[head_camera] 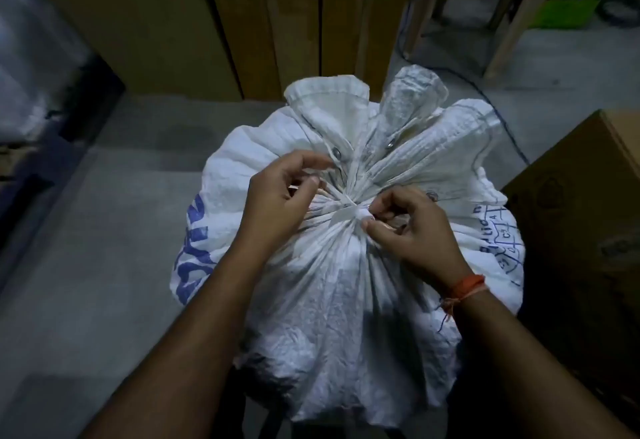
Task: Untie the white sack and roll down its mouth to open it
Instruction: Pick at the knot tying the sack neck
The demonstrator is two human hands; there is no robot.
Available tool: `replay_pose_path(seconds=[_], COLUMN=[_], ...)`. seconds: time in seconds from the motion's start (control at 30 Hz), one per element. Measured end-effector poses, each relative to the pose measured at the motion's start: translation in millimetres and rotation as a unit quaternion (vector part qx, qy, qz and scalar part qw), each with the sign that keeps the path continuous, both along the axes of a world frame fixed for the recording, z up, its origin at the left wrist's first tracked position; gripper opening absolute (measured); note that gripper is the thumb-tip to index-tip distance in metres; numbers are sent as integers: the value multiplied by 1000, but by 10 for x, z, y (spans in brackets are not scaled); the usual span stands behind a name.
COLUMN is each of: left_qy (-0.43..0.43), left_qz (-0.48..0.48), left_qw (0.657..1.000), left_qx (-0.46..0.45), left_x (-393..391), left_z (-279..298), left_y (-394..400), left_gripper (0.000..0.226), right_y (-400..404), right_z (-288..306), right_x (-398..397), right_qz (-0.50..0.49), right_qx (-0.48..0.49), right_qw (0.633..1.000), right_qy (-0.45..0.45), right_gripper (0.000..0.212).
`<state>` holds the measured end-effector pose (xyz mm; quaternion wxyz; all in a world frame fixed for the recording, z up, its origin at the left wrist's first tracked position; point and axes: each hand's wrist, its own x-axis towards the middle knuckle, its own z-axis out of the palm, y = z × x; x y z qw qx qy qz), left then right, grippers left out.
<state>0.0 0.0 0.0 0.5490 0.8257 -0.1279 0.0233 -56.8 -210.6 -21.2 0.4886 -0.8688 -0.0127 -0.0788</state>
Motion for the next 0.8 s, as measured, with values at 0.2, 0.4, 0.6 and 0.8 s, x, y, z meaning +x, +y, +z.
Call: replay_pose_path(seconds=[0.2, 0.4, 0.6, 0.8], left_qy=[27, 33, 20, 19], left_qz=[-47, -93, -106, -51], left_qw=[996, 988, 980, 975], left_qx=[66, 117, 168, 217], left_x=[49, 51, 55, 22], left_z=[-153, -238, -268, -267], left_y=[-71, -137, -149, -145], left_gripper=[25, 18, 20, 10], right_y=[131, 111, 21, -33], right_z=[-96, -102, -95, -64], right_x=[30, 24, 42, 64], right_qz=[-29, -42, -34, -5], right_qx=[-54, -10, 0, -23], right_qw=[998, 999, 998, 999], right_qy=[1, 29, 44, 35], right_gripper=[26, 22, 20, 20])
